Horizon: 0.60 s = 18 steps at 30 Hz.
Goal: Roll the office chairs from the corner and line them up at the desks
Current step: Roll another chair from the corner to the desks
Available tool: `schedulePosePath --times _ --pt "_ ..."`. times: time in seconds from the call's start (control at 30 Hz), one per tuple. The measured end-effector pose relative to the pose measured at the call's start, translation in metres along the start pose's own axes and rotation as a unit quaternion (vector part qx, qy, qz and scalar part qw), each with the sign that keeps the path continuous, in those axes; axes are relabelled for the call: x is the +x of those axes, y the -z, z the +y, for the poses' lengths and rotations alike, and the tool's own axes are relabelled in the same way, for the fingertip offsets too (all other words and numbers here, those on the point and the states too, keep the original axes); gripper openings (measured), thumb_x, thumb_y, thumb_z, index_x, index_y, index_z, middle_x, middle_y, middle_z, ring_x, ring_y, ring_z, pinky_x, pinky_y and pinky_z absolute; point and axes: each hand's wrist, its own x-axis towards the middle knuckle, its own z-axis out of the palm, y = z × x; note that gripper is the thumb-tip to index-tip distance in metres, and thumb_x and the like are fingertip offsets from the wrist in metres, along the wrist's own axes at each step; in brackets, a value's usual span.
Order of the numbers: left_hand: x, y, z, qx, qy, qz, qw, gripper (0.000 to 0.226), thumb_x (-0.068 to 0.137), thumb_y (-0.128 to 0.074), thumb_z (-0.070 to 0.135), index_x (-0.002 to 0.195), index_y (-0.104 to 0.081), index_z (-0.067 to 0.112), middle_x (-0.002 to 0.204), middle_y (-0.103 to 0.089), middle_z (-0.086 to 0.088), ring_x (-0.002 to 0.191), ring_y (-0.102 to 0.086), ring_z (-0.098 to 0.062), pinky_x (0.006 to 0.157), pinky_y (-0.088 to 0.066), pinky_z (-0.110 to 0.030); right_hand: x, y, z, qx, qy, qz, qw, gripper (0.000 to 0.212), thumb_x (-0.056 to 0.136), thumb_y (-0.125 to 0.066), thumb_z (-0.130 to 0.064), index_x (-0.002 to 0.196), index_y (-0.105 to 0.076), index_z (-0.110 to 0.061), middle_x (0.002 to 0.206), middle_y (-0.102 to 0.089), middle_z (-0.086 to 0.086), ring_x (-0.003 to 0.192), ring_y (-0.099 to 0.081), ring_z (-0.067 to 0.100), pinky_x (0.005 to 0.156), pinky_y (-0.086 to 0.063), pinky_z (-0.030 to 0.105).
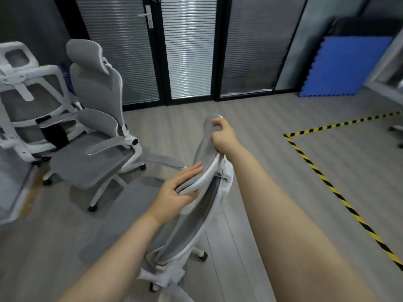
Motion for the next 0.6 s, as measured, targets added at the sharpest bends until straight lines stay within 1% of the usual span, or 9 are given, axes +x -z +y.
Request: schedulePosePath --times 0.1,0.13,0.2,0.23,0.3,0.37,0.43,0.5,0.6 --pt "-0.003 -0.046 0.006 -0.028 -0.005 -0.064 0.998 0.054 0.074 -0.070 0.015 0.124 -0.062 0.036 0.140 -0.051 0.014 0.138 -0.037 -0.010 0.116 -0.027 -0.044 -0.028 0.055 0.030 -0.003 -0.015 0.059 0.998 0.056 0.081 -0.040 -0.004 0.130 -0.049 -0.029 0.131 -0.048 0.011 0.104 -0.056 0.030 0.089 -0.050 0.037" --pt "-0.003 -0.062 0.009 -0.031 -0.012 -0.085 0.996 0.054 0.075 -0.071 0.015 0.124 -0.062 0.035 0.140 -0.051 0.014 0.137 -0.038 -0.010 0.115 -0.028 -0.041 -0.037 0.073 0.041 -0.007 -0.017 0.079 0.997 0.056 0.081 -0.040 -0.004 0.131 -0.049 -0.027 0.132 -0.048 0.012 0.105 -0.055 0.029 0.091 -0.049 0.037" --pt "-0.004 -0.092 0.015 -0.038 -0.017 -0.119 0.992 0.058 0.075 -0.070 0.005 0.127 -0.062 0.028 0.140 -0.051 0.018 0.135 -0.041 -0.007 0.111 -0.032 -0.027 -0.058 0.110 0.061 -0.015 -0.027 0.114 0.993 0.057 0.082 -0.040 -0.005 0.133 -0.048 -0.027 0.134 -0.047 0.012 0.103 -0.055 0.028 0.093 -0.048 0.038" --pt "-0.005 -0.108 0.018 -0.045 -0.018 -0.140 0.989 0.058 0.075 -0.069 -0.001 0.128 -0.061 0.022 0.140 -0.050 0.019 0.134 -0.042 -0.006 0.108 -0.033 -0.020 -0.069 0.127 0.070 -0.016 -0.037 0.128 0.991 0.058 0.082 -0.039 -0.005 0.134 -0.047 -0.028 0.134 -0.046 0.011 0.100 -0.056 0.027 0.090 -0.049 0.038" --pt "-0.008 -0.138 0.025 -0.055 -0.022 -0.189 0.980 0.057 0.075 -0.066 -0.007 0.128 -0.058 0.013 0.141 -0.048 0.019 0.134 -0.041 -0.004 0.105 -0.033 -0.015 -0.095 0.161 0.089 -0.009 -0.060 0.158 0.986 0.060 0.082 -0.037 -0.006 0.137 -0.044 -0.030 0.133 -0.045 0.010 0.089 -0.057 0.024 0.072 -0.049 0.035" --pt "-0.007 -0.167 0.031 -0.060 -0.017 -0.230 0.971 0.055 0.075 -0.066 -0.005 0.126 -0.059 0.016 0.139 -0.049 0.021 0.133 -0.041 -0.003 0.106 -0.034 -0.016 -0.119 0.193 0.106 0.009 -0.080 0.190 0.978 0.059 0.084 -0.036 -0.005 0.138 -0.042 -0.030 0.132 -0.044 0.010 0.077 -0.053 0.018 0.058 -0.039 0.028" --pt "-0.003 -0.194 0.037 -0.061 -0.008 -0.273 0.960 0.053 0.075 -0.067 0.000 0.124 -0.062 0.021 0.139 -0.051 0.020 0.134 -0.041 -0.004 0.107 -0.034 -0.019 -0.144 0.223 0.122 0.020 -0.097 0.229 0.968 0.058 0.086 -0.035 -0.004 0.138 -0.042 -0.030 0.133 -0.043 0.010 0.075 -0.052 0.018 0.056 -0.036 0.028" --pt "-0.001 -0.219 0.043 -0.059 -0.014 -0.324 0.944 0.053 0.076 -0.068 0.003 0.123 -0.064 0.027 0.140 -0.051 0.016 0.135 -0.041 -0.006 0.107 -0.035 -0.020 -0.171 0.250 0.138 0.025 -0.120 0.275 0.954 0.059 0.086 -0.034 -0.004 0.139 -0.040 -0.030 0.135 -0.040 0.010 0.079 -0.053 0.024 0.059 -0.039 0.030" --pt "0.000 -0.258 0.052 -0.058 -0.024 -0.397 0.916 0.054 0.075 -0.070 0.001 0.120 -0.065 0.031 0.139 -0.052 0.015 0.133 -0.043 -0.007 0.105 -0.037 -0.021 -0.218 0.285 0.162 0.034 -0.161 0.349 0.923 0.060 0.087 -0.033 -0.005 0.142 -0.038 -0.029 0.136 -0.037 0.008 0.080 -0.051 0.023 0.060 -0.041 0.030"
